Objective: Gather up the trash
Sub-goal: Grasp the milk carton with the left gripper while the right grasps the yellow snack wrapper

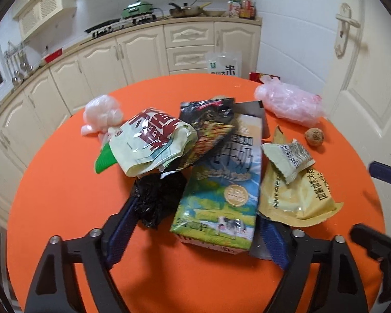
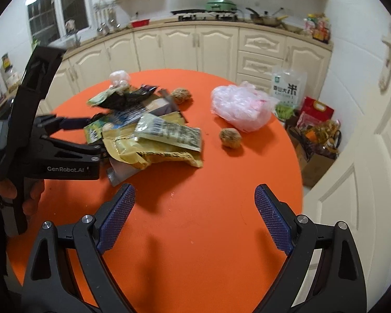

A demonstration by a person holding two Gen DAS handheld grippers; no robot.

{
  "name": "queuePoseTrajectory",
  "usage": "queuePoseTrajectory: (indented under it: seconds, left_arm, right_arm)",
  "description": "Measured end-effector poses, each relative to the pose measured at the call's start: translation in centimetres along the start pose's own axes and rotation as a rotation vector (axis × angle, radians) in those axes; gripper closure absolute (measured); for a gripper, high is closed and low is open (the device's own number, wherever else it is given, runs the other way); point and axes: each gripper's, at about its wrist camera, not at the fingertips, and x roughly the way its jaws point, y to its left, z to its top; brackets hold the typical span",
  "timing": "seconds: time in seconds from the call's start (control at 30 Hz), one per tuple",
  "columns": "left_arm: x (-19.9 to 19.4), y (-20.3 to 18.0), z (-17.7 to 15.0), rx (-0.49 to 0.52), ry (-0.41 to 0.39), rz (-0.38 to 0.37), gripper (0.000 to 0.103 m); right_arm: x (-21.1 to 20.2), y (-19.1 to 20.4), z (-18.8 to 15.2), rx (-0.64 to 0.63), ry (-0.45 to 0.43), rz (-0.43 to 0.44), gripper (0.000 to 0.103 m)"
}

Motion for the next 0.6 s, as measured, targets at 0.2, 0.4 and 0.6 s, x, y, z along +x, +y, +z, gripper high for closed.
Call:
queuePoseTrajectory:
  seconds: [0.2, 0.4, 0.6]
  left_arm:
    - [-1.0, -1.0, -1.0, 0.052, -0.028, 0.015, 0.049]
    - [-3.9, 1.1, -4.3, -0.025, -0.040, -0.019, 0.050]
    - [-7.3, 2.6, -7.5, -0.074, -0.041, -0.027, 0.050]
  right_arm:
    - [2.5, 2.1, 1.1, -0.125, 0.038, -0.022, 0.021]
    - [4.3, 4.5, 2.3, -0.255, 0.046, -0.028, 0.038]
    - [5.4, 6.2, 2.8, -0.349, 0.055, -0.043, 0.044]
